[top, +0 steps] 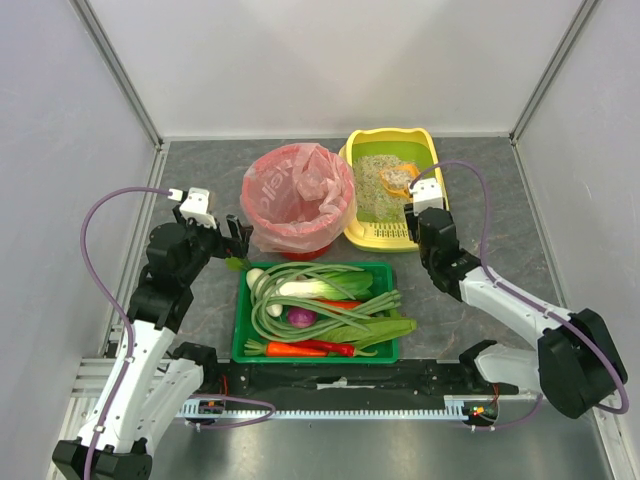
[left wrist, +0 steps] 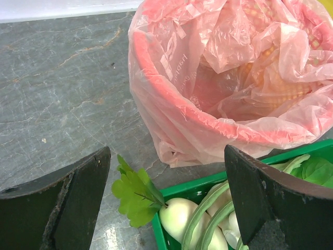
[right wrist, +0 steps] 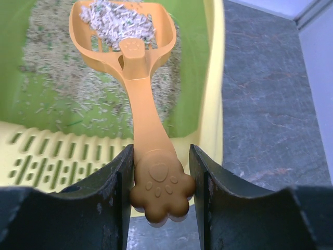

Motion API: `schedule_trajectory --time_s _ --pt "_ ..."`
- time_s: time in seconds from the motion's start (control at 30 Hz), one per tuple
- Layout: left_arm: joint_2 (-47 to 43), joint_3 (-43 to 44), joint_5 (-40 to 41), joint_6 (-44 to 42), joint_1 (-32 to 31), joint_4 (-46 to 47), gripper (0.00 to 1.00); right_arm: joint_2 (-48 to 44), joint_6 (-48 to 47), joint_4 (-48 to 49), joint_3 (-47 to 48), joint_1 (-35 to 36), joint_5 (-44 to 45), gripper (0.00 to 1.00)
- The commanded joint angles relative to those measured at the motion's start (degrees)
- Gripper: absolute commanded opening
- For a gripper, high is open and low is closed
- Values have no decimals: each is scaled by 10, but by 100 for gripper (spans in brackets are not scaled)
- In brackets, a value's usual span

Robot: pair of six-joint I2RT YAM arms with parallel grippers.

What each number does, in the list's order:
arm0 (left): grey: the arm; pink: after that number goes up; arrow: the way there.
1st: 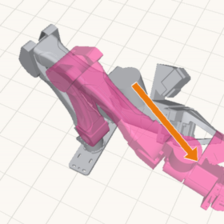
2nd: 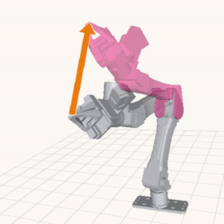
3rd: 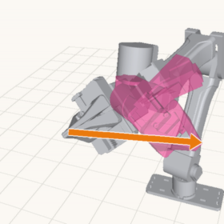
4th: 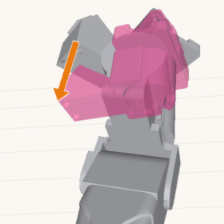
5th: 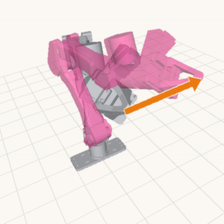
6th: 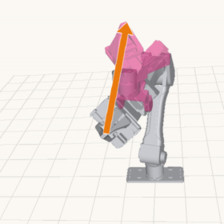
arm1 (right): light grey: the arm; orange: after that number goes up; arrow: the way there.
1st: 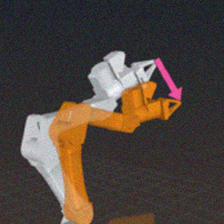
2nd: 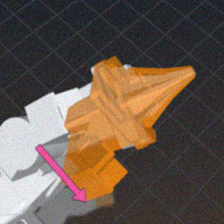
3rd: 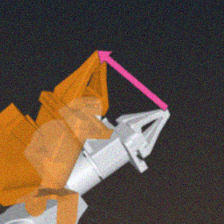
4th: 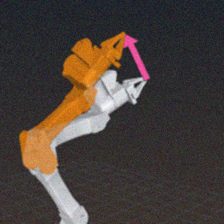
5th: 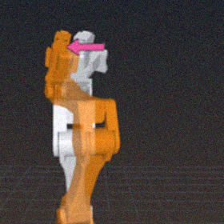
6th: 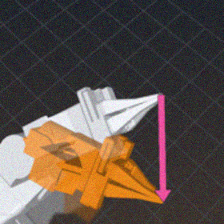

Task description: Clean the litter box

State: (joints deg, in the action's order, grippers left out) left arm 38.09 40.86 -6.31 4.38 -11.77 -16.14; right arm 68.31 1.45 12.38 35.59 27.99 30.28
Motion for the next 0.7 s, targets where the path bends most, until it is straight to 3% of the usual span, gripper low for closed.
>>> schedule_trajectory --time_s 0.0,0.2,0.33,0.47,0.53,0.6,0.67 --pt "-6 -1 1 -23 -3 19 96 -6 11 46 5 19 3 0" --pt "-6 0 0 -22 -3 20 96 -5 18 34 22 17 -36 0" --pt "-6 -1 1 -23 -2 20 96 -6 -3 34 19 13 25 0" --pt "-8 -1 2 -23 -3 20 96 -7 -10 20 30 14 -53 0" --pt "-7 0 2 -23 -3 19 96 1 -23 10 35 31 9 0" --pt "-7 -1 1 -22 -2 19 96 1 -16 12 30 5 33 0" --pt "-10 -1 2 -22 -2 20 96 -10 -15 12 27 0 -39 0"
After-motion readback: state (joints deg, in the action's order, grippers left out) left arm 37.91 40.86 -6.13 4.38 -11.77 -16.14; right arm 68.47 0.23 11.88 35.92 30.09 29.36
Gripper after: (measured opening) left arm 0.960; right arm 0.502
